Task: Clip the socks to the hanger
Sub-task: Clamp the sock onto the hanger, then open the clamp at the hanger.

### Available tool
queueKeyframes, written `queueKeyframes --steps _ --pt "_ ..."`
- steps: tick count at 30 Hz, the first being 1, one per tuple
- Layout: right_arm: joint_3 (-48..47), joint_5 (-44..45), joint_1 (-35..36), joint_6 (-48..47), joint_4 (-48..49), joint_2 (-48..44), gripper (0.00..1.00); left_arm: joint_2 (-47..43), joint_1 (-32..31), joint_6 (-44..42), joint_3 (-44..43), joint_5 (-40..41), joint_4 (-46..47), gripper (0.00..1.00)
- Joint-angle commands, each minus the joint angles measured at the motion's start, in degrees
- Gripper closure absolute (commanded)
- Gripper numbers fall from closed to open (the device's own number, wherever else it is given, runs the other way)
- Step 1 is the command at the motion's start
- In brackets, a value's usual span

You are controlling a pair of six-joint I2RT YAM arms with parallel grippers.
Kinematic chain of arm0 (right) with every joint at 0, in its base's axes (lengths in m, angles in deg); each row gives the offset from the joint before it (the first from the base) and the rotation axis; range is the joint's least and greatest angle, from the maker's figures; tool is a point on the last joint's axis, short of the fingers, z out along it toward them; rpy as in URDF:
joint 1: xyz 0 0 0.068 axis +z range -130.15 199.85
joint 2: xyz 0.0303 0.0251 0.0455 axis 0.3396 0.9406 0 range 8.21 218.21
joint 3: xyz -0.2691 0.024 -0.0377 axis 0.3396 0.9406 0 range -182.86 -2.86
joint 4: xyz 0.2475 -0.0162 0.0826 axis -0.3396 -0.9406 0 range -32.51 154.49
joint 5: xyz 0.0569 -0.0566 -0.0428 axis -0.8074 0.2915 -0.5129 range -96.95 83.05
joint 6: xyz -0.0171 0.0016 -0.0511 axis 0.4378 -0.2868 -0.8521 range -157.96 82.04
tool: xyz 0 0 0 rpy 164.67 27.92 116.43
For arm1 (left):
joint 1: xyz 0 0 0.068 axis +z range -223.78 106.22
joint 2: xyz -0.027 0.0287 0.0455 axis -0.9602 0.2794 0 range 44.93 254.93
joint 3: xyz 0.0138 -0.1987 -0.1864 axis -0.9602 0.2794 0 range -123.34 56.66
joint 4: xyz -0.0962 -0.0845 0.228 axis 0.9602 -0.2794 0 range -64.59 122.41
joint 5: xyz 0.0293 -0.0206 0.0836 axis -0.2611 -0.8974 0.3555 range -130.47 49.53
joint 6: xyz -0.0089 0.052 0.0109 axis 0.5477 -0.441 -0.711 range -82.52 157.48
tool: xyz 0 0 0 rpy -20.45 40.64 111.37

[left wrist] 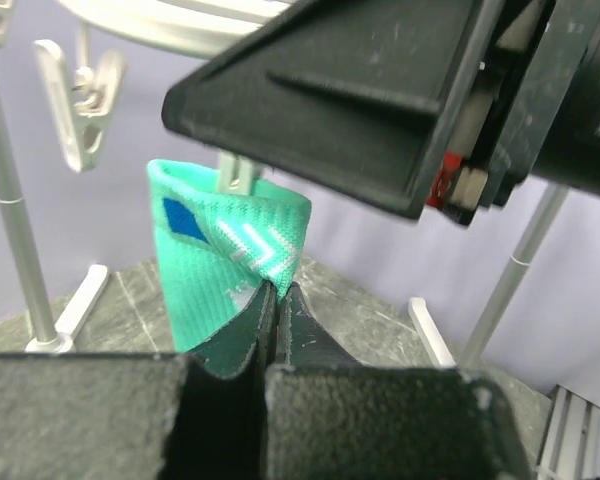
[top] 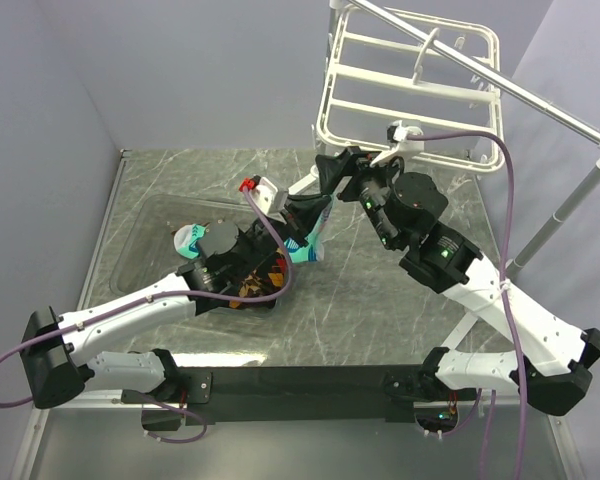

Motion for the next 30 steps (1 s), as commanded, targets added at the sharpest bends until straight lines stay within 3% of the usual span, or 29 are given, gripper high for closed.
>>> queueKeyframes --steps 1,4,8,11,15,22,30 --pt "0.80 2.94 -0.12 -1.08 1.12 -2.06 0.27 0.41 -0.05 -1.04 -3.33 -4.77 1.08 0.99" --pt "0.98 3.91 -0.21 -1.44 0.69 -1.97 0.34 1.29 0.04 -1.13 -4.74 -7.15 -1.11 0.90" --pt "2.30 4.09 -0.56 -2.05 1.03 -3.02 0.49 1.21 0.04 -1.13 -4.83 -6.28 -1.90 0.58" --pt "3.00 4.97 -1.08 -2.67 0.95 -3.63 0.53 0.24 0.39 -2.27 -4.66 -4.87 -2.61 0.48" --pt "4.05 5.06 -1.79 -3.81 0.77 -4.95 0.57 -0.64 4.95 -0.70 -6.84 -9.94 -7.08 0.44" --pt "5.55 5.23 -2.84 -5.30 1.21 -7.59 0.59 -1.52 16.11 3.79 -6.06 -21.91 -3.49 0.40" --pt "5.02 6.11 -3.98 -7.32 0.77 -8.21 0.60 7.70 22.62 3.97 -14.31 -33.60 -1.99 0.41"
